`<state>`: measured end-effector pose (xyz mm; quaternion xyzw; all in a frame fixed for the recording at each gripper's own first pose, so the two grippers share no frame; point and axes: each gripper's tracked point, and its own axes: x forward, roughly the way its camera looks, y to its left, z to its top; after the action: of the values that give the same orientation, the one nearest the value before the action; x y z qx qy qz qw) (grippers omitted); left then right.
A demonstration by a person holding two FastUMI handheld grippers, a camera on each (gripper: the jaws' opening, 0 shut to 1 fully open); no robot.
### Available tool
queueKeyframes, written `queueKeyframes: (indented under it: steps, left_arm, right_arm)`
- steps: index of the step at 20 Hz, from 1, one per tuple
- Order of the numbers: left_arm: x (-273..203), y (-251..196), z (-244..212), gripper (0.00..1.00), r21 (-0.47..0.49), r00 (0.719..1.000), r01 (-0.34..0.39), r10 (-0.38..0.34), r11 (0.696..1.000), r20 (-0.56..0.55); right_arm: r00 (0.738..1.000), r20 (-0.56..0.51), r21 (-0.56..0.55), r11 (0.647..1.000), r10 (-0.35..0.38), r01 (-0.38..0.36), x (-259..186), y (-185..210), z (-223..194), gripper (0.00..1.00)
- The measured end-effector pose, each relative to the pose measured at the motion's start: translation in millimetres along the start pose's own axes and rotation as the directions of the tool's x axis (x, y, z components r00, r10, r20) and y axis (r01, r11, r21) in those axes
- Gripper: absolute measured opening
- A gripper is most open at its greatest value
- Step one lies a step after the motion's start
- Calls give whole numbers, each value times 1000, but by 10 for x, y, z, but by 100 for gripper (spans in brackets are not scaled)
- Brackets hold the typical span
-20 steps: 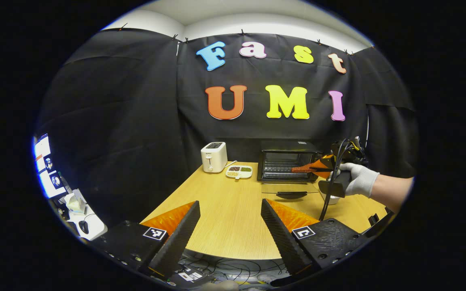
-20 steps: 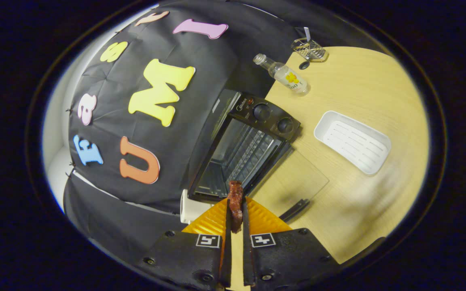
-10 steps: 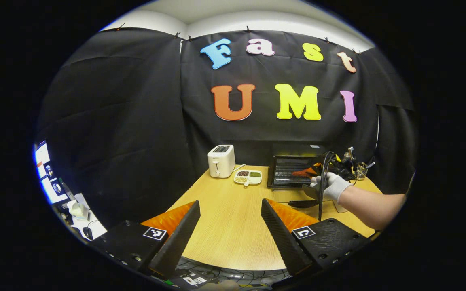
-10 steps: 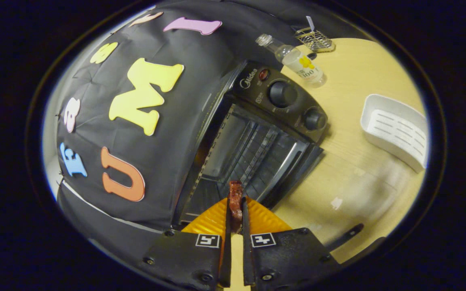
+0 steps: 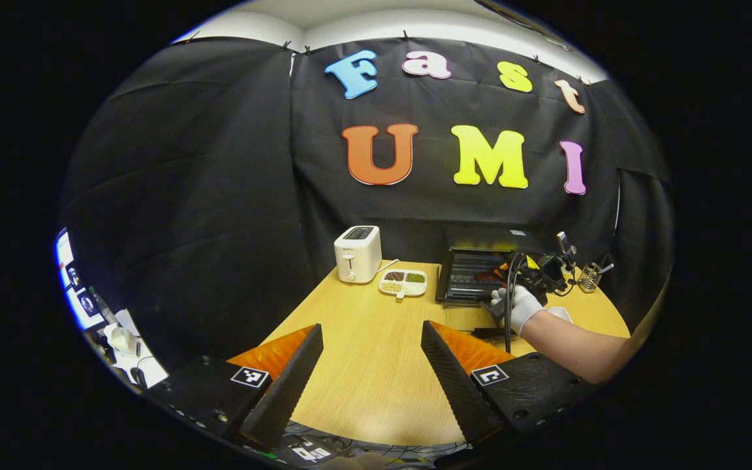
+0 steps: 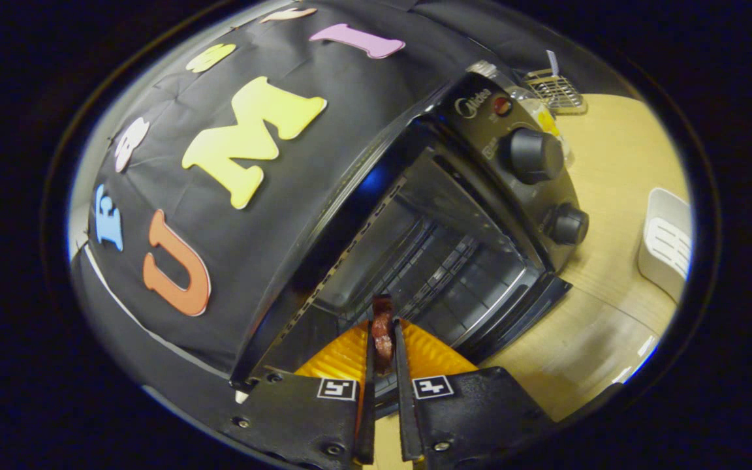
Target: Open the electric oven with the left hand, put the food in, and close the electric oven.
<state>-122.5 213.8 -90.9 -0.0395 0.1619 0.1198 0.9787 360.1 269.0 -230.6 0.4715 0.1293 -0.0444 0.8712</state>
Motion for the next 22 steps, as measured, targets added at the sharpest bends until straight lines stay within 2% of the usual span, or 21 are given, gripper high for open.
queueKeyframes:
  steps: [2, 3, 4, 6, 9, 10, 12, 14, 16, 20, 22]
  left_arm:
    - [0, -9, -11, 97, 3, 1000, -3, 3, 1000, -7]
    - [14, 36, 4, 97, 11, 1000, -22, 22, 1000, -1]
    - [2, 66, 14, 97, 23, 999, -36, 36, 999, 9]
    - [22, 14, 40, 97, 28, 999, -34, 33, 999, 25]
    - [-4, -22, 41, 97, 6, 999, -17, 16, 1000, 40]
    - [-25, -35, 53, 97, 1, 999, -15, 14, 1000, 51]
    - [-82, -23, 43, 97, -7, 998, -12, 13, 1000, 62]
    - [-171, -32, 40, 97, -12, 997, -8, 9, 1000, 77]
    - [-294, -41, 24, 97, -1, 995, -6, 6, 1000, 98]
    - [-549, -96, -50, 97, 1, 991, 4, -4, 1000, 133]
    - [-684, -133, -107, 96, 2, 989, 9, -9, 1000, 147]
  right_arm:
    - [1000, 20, -81, 997, -13, 15, 18, -27, 46, 22]
    - [1000, 18, -110, 994, -5, 7, 4, -14, 59, 29]
    - [1000, 5, -141, 990, 2, -1, -35, 13, 41, 53]
    - [1000, -1, -233, 972, 0, 0, -170, -12, 106, 72]
    - [1000, 23, -369, 929, 7, 2, -357, -18, 309, 79]
    - [1000, 14, -395, 919, 7, -1, -428, -28, 328, 99]
    - [1000, 4, -443, 896, 11, -8, -633, -59, 378, 99]
    - [1000, -9, -512, 859, 24, -25, -920, -55, 428, 99]
    - [999, -25, -583, 811, 40, -47, -1272, -40, 481, 100]
    - [995, -28, -738, 669, 99, -87, -2108, 69, 784, 100]
    - [990, -23, -767, 633, 137, -105, -2558, 191, 992, 100]
